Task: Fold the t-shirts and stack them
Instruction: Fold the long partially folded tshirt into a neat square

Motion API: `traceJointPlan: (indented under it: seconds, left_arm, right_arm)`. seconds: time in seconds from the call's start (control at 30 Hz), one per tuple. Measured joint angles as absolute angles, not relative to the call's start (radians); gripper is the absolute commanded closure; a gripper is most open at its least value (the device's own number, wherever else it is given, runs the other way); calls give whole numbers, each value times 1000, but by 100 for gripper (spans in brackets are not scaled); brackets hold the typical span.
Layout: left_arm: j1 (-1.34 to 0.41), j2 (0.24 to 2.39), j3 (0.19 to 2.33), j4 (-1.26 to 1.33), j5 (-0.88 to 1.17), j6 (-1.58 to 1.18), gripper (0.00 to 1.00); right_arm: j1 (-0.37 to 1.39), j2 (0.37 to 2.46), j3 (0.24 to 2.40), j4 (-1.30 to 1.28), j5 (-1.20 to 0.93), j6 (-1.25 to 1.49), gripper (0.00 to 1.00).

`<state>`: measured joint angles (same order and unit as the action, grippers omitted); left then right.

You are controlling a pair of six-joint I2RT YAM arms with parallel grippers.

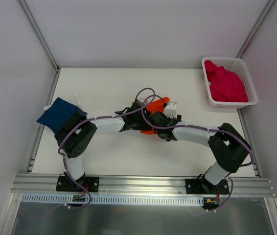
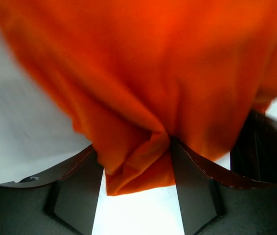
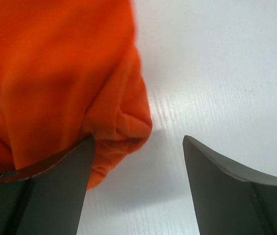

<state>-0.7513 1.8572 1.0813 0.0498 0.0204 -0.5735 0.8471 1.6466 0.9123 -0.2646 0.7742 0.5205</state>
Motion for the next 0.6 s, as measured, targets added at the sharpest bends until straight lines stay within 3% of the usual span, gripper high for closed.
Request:
traceJointPlan:
  seconds: [0.2, 0.6]
  left_arm:
    - [-878, 1788, 1002, 55, -20, -676, 43]
    - [-899, 1728, 1008, -76, -189, -671, 43]
  right_arm:
    - [849, 1521, 880, -328, 775, 507, 22]
    - [800, 1209, 838, -302, 713, 367, 18]
